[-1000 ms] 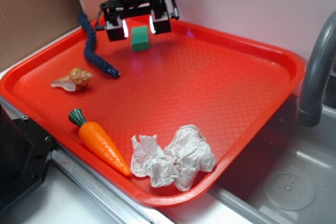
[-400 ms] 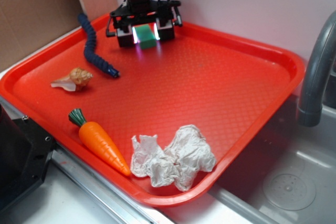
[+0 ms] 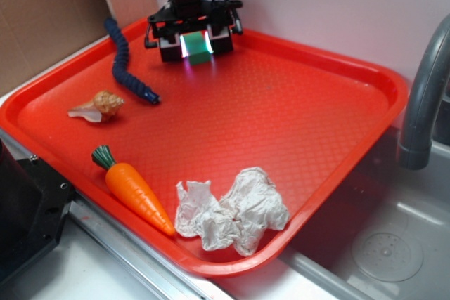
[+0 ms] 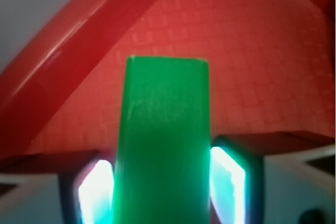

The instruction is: Grab the green block.

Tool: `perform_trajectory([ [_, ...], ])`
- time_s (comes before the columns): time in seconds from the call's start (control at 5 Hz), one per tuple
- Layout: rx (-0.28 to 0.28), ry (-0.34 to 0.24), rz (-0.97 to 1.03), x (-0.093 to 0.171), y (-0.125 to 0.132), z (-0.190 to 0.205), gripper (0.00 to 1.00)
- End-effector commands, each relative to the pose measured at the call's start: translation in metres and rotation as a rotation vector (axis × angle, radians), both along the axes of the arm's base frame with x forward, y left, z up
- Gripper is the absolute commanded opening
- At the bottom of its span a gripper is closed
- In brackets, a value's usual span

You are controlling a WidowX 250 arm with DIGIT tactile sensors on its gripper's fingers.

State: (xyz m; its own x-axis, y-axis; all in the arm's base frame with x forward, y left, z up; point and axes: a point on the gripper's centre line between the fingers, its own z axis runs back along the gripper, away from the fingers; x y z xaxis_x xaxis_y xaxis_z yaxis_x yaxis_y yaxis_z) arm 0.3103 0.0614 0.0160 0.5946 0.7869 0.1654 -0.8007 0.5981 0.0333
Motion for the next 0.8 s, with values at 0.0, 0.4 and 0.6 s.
perform_trajectory([
  [0.0,-0.047,0.018,-0.343,-0.019,-0.026,0.067,0.0],
  [0.4,-0.145,0.099,-0.806,-0.065,-0.065,0.116,0.0],
  [0.6,-0.119,0.07,-0.887,-0.092,-0.076,0.137,0.0],
])
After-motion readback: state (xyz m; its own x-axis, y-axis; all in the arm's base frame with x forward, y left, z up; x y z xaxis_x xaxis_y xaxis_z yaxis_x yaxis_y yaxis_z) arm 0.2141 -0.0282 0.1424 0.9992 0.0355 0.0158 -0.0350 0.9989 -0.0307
